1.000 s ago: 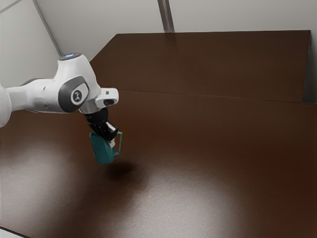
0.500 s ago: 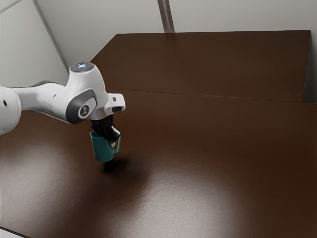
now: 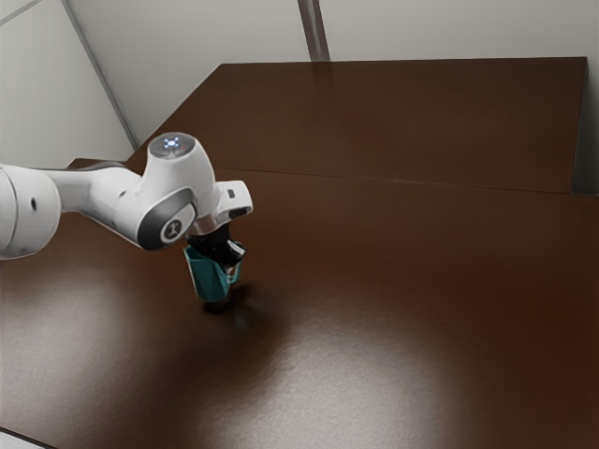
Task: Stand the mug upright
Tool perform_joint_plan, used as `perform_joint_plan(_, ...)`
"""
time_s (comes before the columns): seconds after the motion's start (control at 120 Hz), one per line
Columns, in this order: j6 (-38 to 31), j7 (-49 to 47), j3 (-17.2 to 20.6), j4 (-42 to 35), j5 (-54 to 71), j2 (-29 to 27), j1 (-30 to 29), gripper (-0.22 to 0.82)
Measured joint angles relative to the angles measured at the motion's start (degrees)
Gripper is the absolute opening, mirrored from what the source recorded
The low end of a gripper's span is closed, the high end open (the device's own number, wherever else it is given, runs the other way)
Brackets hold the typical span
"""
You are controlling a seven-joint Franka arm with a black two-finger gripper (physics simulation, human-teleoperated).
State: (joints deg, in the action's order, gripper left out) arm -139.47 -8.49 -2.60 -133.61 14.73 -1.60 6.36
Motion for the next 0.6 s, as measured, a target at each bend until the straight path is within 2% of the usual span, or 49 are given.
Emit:
perform_joint_plan(0.417, -1.2, -7.1, 1.6, -1.0, -0.2, 1.6, -1.6, -0.18)
perform_joint_plan(0.492, -1.2, -8.2, 0.3, -1.0, -0.1, 1.9, -0.2, -0.18)
perform_joint_plan(0.6, -1.4, -9.6, 0.5, -1.1, -0.2, 2.2, -0.2, -0.16)
